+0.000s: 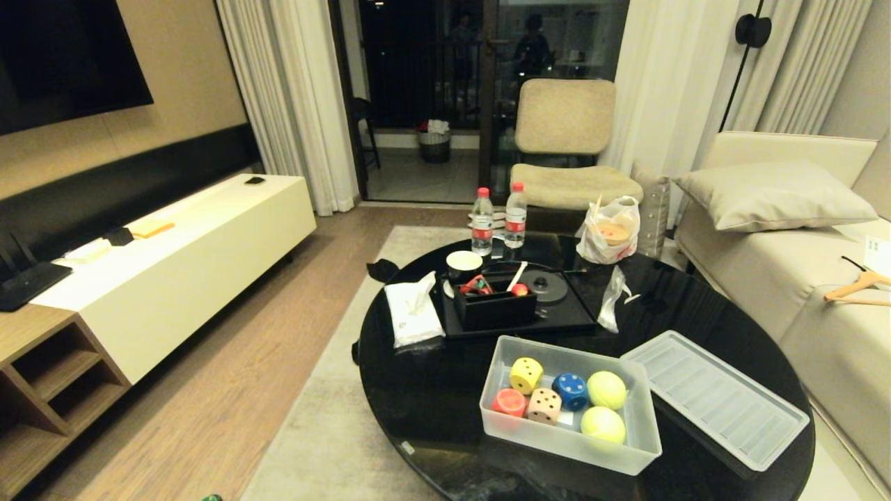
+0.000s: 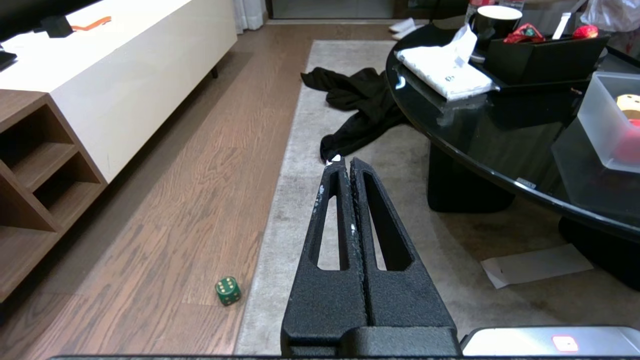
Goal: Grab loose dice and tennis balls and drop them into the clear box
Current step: Pick up toys out of the box
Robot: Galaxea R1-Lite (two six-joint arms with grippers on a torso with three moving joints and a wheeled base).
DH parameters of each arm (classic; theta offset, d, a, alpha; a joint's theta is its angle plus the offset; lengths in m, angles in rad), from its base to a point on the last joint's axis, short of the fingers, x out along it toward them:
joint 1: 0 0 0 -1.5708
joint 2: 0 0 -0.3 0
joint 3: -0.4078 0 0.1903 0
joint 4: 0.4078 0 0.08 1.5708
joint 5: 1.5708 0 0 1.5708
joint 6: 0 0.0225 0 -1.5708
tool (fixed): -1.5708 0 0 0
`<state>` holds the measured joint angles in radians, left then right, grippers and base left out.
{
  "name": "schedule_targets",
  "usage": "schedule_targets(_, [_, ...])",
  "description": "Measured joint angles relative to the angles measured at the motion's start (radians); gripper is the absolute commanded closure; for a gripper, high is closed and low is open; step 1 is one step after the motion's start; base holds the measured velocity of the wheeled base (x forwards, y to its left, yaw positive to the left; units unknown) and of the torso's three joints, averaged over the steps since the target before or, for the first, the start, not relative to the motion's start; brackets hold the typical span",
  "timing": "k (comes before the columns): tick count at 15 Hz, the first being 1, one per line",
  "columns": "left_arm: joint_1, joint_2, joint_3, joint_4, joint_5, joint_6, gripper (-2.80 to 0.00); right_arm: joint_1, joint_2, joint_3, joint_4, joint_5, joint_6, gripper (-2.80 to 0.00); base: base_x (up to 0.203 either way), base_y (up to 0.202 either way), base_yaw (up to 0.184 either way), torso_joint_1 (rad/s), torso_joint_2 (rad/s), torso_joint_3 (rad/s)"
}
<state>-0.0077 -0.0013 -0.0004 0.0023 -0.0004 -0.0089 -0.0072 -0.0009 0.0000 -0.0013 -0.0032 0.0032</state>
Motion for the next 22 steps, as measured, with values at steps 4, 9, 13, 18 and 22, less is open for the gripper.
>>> schedule_targets(4, [0.0,0.0,-0.001,0.001,0.0,0.002,0.0,0.0,0.0,0.0,0.0,0.001,0.0,0.0,0.0,0.0,0.0,0.0,0.0,0.0])
schedule_targets(9, [0.001,0.0,-0.001,0.001,0.0,0.003,0.0,0.0,0.0,0.0,0.0,0.001,0.0,0.0,0.0,0.0,0.0,0.0,0.0,0.0])
schedule_targets(13, [0.0,0.0,-0.001,0.001,0.0,0.004,0.0,0.0,0.0,0.0,0.0,0.001,0.0,0.0,0.001,0.141,0.0,0.001,0.0,0.004])
schedule_targets(18, [0.001,0.0,-0.001,0.001,0.0,0.004,0.0,0.0,0.0,0.0,0.0,0.001,-0.001,0.0,0.0,0.203,-0.011,0.001,0.0,0.003])
schedule_targets(22, [0.001,0.0,-0.001,0.0,0.0,0.003,0.0,0.0,0.0,0.0,0.0,0.001,-0.001,0.0,0.0,0.185,-0.003,0.003,0.0,0.001])
